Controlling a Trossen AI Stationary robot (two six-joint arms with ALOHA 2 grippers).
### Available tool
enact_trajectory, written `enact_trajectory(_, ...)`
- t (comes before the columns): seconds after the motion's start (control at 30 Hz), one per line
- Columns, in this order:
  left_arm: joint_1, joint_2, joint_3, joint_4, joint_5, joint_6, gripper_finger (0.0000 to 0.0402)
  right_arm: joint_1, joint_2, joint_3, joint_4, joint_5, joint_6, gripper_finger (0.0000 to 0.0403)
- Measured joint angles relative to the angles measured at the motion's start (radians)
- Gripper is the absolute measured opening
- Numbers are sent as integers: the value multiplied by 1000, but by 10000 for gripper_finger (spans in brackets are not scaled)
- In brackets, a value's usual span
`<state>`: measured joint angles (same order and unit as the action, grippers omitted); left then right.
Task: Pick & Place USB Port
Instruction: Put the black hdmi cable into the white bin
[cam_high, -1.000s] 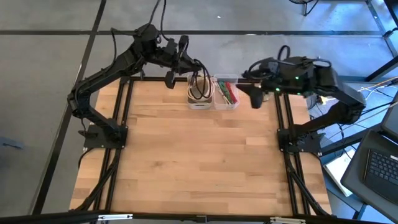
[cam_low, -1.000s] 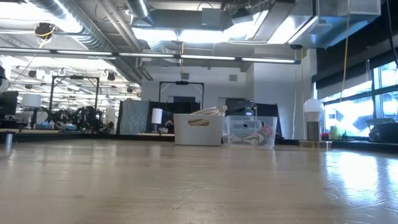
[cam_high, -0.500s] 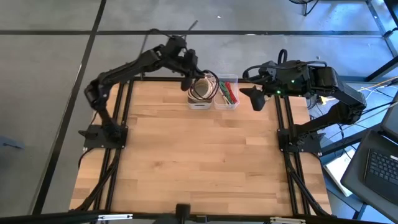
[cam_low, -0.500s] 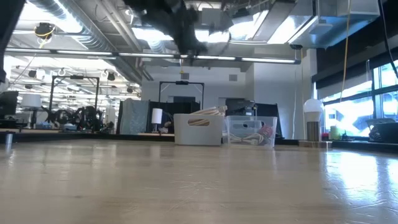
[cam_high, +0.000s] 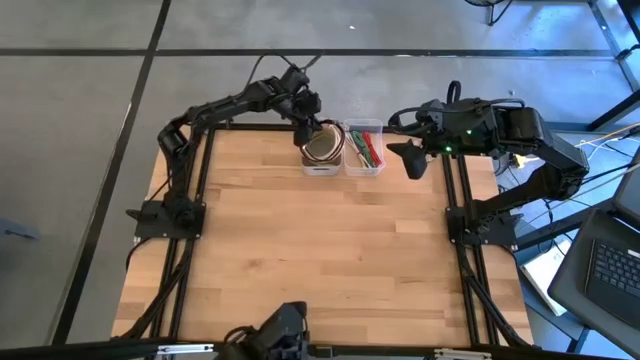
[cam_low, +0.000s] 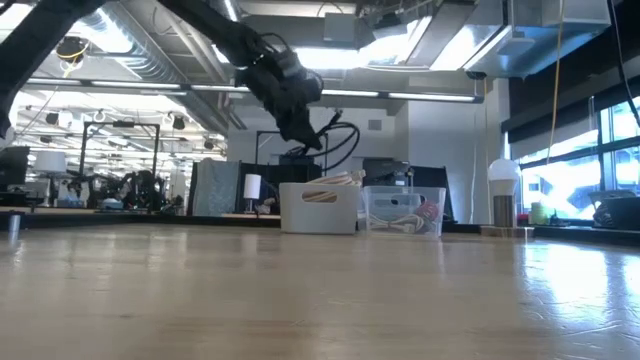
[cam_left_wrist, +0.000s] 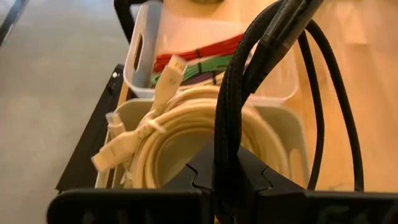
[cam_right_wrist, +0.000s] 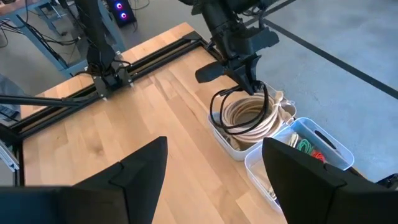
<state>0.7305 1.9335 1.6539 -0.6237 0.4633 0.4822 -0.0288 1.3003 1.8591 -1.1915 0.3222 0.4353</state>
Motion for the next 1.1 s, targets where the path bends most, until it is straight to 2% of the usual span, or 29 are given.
enact_trajectory(0.57,18,144,0,38,-14,41,15,0,0,0,2,29,7,265)
enact_trajectory(0.87,19,160,0,77,-25,52,16,0,0,0,4,28,12,265)
enact_trajectory(1.1,19,160,0,83,-29,31,57,0,0,0,4,26,31,265)
